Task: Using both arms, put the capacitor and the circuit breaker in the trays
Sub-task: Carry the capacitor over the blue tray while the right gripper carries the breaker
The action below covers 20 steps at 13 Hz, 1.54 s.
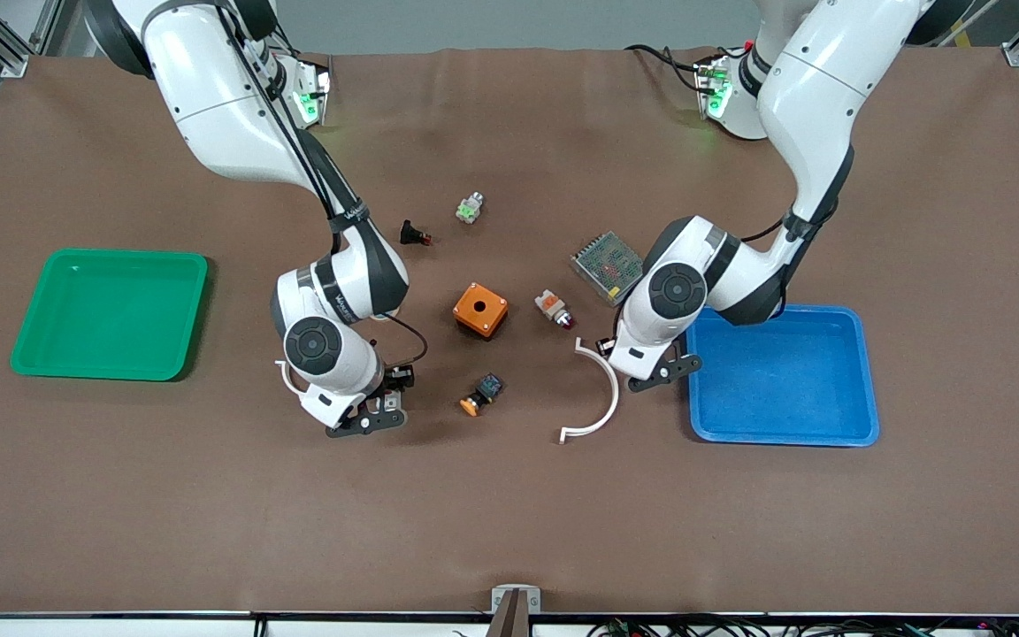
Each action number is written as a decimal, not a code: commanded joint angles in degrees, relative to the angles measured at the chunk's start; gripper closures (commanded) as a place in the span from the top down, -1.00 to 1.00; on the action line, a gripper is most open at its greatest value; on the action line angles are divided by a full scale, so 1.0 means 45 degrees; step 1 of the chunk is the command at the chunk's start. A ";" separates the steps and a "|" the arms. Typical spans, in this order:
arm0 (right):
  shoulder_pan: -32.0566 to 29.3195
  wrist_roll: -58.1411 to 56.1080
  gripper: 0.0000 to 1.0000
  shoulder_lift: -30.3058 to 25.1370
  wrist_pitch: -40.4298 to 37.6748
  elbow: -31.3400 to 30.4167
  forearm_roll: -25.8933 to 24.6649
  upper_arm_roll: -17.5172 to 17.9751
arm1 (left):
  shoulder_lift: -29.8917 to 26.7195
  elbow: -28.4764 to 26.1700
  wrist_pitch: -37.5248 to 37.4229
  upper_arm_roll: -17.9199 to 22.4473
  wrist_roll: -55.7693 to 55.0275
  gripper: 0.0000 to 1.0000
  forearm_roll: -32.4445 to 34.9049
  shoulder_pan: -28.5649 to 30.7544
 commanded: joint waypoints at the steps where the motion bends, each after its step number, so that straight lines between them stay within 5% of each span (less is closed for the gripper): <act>1: 0.0043 0.0185 -0.69 -0.0042 -0.0175 0.0452 0.0182 -0.0042 | 0.0019 -0.0091 0.0439 -0.0035 -0.0261 -0.93 0.0260 0.0034; 6: -0.0249 0.0049 -0.74 -0.1912 -0.3348 0.0884 0.0065 -0.1190 | -0.1851 0.0046 -0.0416 0.0024 0.0070 -1.00 0.0280 0.0813; 11: -0.1419 -0.1955 -0.79 -0.2991 -0.7749 0.0767 -0.0169 -0.2890 | -0.3028 0.0026 -0.1826 -0.0035 0.3775 -1.00 0.0241 0.3428; 20: -0.4993 -0.7428 -0.79 -0.3498 -0.6412 -0.2235 -0.1009 -0.3303 | -0.1214 -0.0501 -0.1788 -0.0015 0.5753 -0.93 0.0260 0.6048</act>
